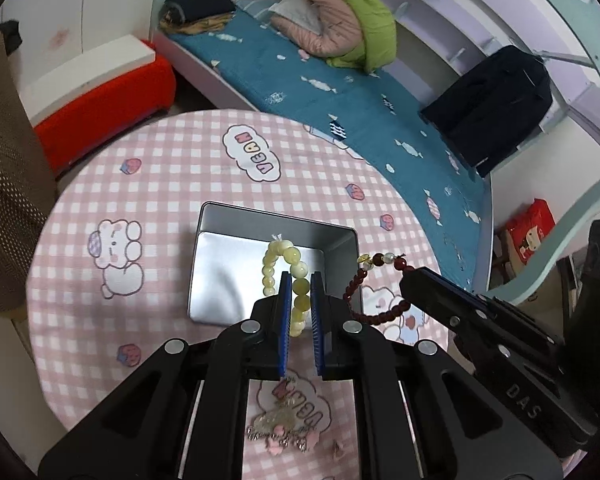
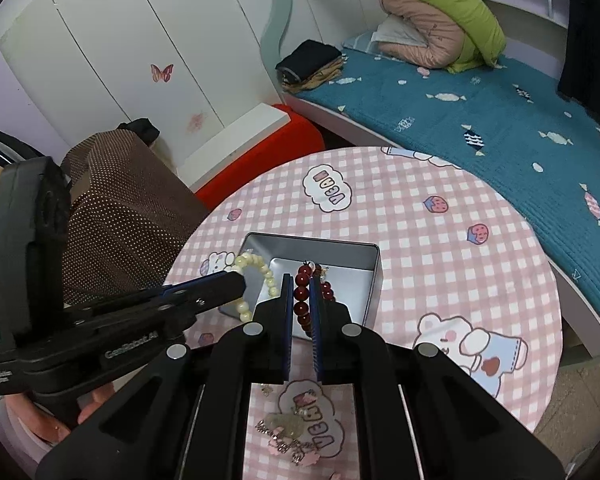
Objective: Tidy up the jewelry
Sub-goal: 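Lift both bracelets and carry them over the grey metal tray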
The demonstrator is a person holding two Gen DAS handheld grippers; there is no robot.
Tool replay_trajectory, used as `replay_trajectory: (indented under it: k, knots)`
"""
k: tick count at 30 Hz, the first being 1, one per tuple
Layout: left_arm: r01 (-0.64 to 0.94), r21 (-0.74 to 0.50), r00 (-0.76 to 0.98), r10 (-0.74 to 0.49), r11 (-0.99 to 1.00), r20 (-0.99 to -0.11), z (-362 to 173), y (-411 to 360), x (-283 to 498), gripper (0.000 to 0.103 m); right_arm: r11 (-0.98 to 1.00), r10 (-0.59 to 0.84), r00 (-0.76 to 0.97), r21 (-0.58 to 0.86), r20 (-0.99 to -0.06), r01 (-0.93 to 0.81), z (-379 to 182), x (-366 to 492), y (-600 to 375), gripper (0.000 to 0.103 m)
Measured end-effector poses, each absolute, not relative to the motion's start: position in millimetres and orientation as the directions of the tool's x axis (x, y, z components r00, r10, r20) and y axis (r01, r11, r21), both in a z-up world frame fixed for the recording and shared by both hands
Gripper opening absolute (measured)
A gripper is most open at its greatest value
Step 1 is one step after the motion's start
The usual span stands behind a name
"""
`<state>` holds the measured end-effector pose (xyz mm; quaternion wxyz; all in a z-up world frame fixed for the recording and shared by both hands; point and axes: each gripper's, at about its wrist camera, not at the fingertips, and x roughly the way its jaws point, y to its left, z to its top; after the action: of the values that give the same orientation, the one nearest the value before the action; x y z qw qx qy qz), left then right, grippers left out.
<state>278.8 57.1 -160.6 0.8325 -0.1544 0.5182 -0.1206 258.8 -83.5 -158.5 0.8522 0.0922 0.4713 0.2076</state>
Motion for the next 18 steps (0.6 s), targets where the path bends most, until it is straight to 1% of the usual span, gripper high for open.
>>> replay_trajectory:
  k: [8,14,18]
  knots:
    - [-0.010,-0.367,0.383,-0.335,0.930,-0.861,-194,60,306,0.009,0.883,0.465,0.407,0.378,-0.786,-0.280,-178,278,-77,0.007]
    - [-0.079,-0.318,0.321,-0.278,0.945,-0.905,-220,74,309,0.010,0.876,0.476,0.369,0.394,-0.798,-0.277,-189,285,-72,0.007]
    - [-0.094,-0.334,0.306,-0.292,0.938,-0.906,-219,85,301,0.019,0.874,0.477,0.355,0.392,-0.804,-0.287,-192,286,-66,0.007]
